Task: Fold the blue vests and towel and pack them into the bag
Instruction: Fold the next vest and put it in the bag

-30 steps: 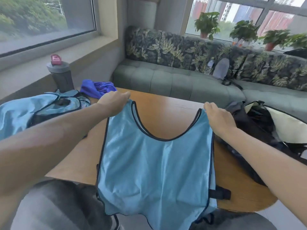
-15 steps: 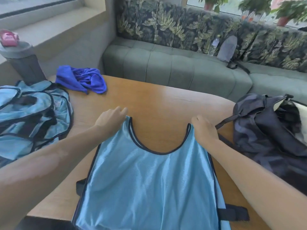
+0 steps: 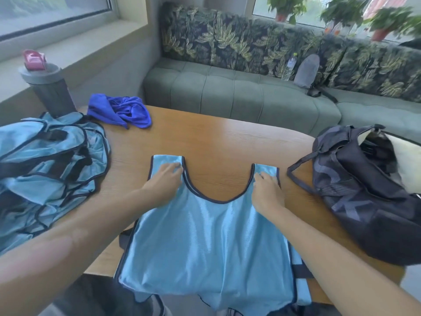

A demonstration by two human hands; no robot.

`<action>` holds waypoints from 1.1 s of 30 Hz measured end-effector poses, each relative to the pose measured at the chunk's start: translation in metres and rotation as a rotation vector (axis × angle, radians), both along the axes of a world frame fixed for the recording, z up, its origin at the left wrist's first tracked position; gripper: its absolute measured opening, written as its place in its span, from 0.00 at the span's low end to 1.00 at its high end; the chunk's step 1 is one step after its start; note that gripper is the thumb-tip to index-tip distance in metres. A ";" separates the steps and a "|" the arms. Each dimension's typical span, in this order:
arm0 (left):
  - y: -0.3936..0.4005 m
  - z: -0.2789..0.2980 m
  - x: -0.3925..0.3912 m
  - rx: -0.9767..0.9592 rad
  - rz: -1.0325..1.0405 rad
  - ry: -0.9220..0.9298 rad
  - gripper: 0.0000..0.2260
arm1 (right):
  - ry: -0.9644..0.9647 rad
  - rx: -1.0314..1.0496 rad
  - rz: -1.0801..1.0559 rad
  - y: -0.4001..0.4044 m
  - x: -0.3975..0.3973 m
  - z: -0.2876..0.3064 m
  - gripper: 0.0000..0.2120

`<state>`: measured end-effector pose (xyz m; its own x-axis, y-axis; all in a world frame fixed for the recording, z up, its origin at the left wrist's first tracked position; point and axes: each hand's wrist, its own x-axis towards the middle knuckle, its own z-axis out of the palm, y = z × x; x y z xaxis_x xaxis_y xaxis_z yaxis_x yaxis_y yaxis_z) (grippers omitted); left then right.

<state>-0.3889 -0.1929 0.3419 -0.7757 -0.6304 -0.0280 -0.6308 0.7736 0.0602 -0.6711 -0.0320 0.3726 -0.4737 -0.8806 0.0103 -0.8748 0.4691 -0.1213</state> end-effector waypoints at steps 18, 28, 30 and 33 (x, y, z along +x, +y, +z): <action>-0.111 0.000 -0.095 -0.005 0.240 0.144 0.27 | 0.046 -0.016 0.110 -0.148 -0.072 -0.033 0.26; -0.210 0.003 -0.139 0.040 0.177 0.114 0.27 | -0.039 -0.101 0.070 -0.246 -0.114 -0.037 0.24; -0.216 0.013 -0.140 0.185 0.179 0.173 0.27 | -0.304 -0.219 0.005 -0.246 -0.117 -0.028 0.22; -0.211 0.035 -0.133 0.339 0.242 0.366 0.25 | -0.546 -0.356 -0.164 -0.230 -0.125 -0.003 0.19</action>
